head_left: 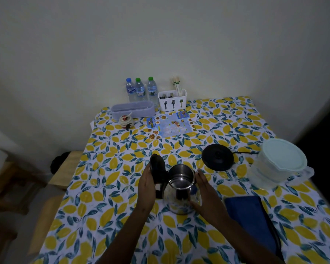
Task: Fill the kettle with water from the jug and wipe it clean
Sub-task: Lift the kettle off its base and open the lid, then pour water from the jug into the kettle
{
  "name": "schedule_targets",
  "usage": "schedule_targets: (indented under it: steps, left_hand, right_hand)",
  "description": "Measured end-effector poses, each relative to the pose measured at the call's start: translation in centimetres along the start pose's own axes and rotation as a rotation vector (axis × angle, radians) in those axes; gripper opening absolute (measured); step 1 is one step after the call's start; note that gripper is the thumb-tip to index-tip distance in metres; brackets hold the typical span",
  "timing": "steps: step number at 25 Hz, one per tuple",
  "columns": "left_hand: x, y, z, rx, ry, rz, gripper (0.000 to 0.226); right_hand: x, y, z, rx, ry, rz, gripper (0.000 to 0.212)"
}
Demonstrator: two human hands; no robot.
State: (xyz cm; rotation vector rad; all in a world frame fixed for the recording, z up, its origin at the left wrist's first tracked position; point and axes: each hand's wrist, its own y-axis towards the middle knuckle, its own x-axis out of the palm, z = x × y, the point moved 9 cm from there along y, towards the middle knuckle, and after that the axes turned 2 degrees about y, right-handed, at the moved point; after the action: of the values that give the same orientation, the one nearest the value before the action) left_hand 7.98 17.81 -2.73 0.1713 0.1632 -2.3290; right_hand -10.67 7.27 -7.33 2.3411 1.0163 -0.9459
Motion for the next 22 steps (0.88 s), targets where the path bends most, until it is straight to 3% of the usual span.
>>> schedule_targets:
  steps: [4, 7, 11, 17, 22]
  left_hand:
    - [-2.4, -0.5, -1.4, -0.116, -0.189, 0.065, 0.027]
    - [-3.3, -0.6, -2.4, -0.177, -0.083, 0.109, 0.020]
    - [-3.9, -0.9, -2.4, -0.215, -0.244, 0.155, 0.056]
    - [-4.9, -1.0, 4.0, 0.210, 0.308, 0.291, 0.039]
    - [2.3, -1.5, 7.6, 0.468, 0.578, 0.016, 0.043]
  right_hand:
    - [0.3, 0.0, 0.3, 0.002, -0.015, 0.008, 0.101]
    - [0.3, 0.0, 0.4, -0.005, -0.021, 0.027, 0.102]
    - [0.3, 0.0, 0.3, -0.023, -0.027, 0.053, 0.104]
    - [-1.0, -1.0, 0.7, -0.041, -0.064, 0.103, 0.091]
    - [-3.6, -3.6, 3.4, 0.028, -0.078, 0.188, 0.078]
